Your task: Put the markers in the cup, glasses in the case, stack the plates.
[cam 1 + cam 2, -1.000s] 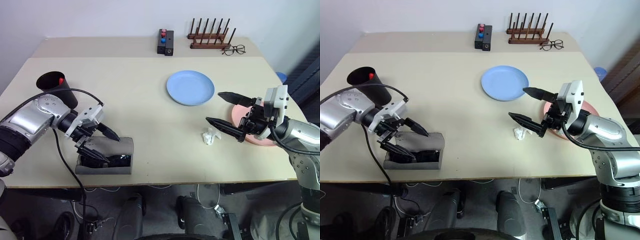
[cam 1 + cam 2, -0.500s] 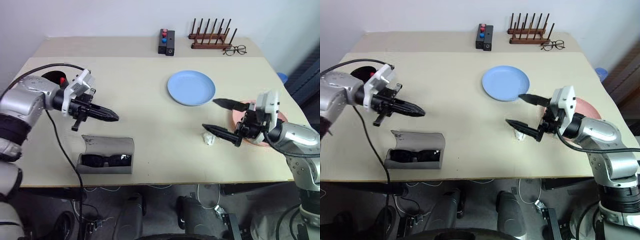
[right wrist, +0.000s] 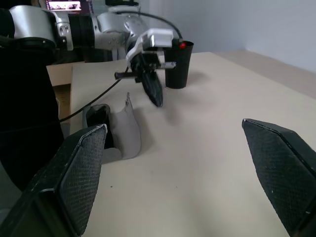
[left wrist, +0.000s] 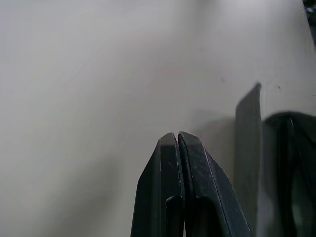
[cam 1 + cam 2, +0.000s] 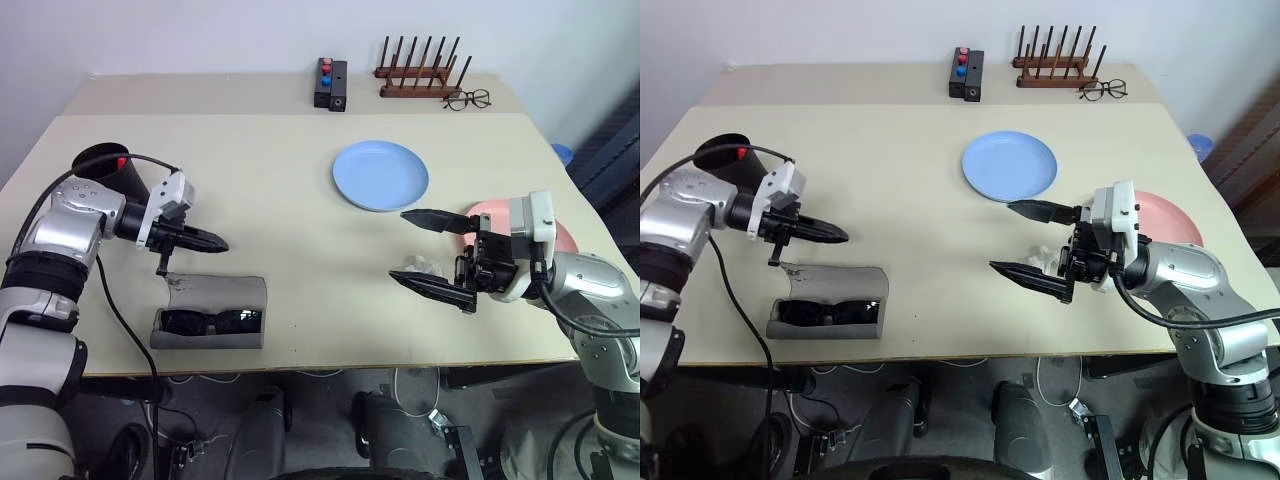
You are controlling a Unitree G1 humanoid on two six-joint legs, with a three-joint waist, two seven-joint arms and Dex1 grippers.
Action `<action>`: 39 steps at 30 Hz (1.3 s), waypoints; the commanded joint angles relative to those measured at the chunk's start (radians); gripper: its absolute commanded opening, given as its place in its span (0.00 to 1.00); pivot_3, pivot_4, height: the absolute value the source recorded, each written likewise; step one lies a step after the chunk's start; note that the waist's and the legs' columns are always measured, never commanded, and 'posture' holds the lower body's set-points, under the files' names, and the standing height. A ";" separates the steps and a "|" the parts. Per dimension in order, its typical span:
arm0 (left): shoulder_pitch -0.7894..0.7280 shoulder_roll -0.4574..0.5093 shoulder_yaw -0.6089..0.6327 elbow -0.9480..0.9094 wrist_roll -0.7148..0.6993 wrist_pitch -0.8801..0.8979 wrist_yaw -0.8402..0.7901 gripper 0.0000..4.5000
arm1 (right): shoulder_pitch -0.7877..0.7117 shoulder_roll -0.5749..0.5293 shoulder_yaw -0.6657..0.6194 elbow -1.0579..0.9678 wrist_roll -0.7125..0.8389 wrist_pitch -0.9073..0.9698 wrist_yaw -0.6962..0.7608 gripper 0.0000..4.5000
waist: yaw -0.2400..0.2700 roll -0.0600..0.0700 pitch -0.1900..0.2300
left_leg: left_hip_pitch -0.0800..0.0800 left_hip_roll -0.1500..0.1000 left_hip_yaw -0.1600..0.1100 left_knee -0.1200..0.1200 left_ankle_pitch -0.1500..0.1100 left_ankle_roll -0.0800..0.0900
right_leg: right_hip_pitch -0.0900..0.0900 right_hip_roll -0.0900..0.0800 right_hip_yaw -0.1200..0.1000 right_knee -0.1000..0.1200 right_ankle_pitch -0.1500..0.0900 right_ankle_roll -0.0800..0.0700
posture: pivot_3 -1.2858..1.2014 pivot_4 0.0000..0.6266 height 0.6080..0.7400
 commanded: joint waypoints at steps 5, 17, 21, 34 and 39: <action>0.090 0.103 -0.033 -0.157 -0.036 0.007 -0.022 0.01 | -0.020 0.000 -0.023 -0.004 0.009 -0.010 -0.012 1.00 | -0.002 0.000 0.000 | 0.000 0.001 0.000 -0.001 0.000 0.000 | 0.000 0.000 0.000 0.000 0.000 0.000 | 0.52 0.24 1.00; 0.159 0.231 -0.159 -0.303 -0.178 0.034 -0.022 0.01 | -0.043 -0.001 -0.032 0.037 -0.024 -0.030 -0.033 1.00 | -0.001 0.000 0.000 | 0.000 0.001 0.000 -0.001 0.000 0.000 | 0.000 -0.001 0.000 -0.001 0.000 0.000 | 0.52 0.24 1.00; 0.194 0.278 -0.185 -0.356 -0.222 0.036 -0.022 0.01 | -0.050 -0.010 -0.035 0.044 -0.035 -0.031 -0.032 1.00 | -0.003 0.000 0.000 | 0.000 0.001 0.001 -0.002 0.000 0.000 | -0.001 -0.001 0.000 -0.001 0.000 0.000 | 0.52 0.24 1.00; 0.093 0.167 -0.001 -0.247 -0.329 0.092 -0.022 0.06 | -0.066 -0.011 -0.020 0.052 -0.032 0.042 -0.095 1.00 | 0.001 0.000 0.000 | -0.001 0.001 0.001 -0.001 0.000 0.000 | -0.002 -0.001 0.000 -0.001 0.000 -0.001 | 0.52 0.24 1.00; -0.020 0.126 0.133 -0.238 -0.487 0.405 -0.022 0.52 | -0.095 -0.009 -0.028 0.111 -0.081 0.061 -0.162 1.00 | -0.002 0.000 0.000 | -0.002 0.001 0.002 -0.001 0.000 0.000 | -0.002 0.000 0.000 -0.001 0.000 0.000 | 0.52 0.24 1.00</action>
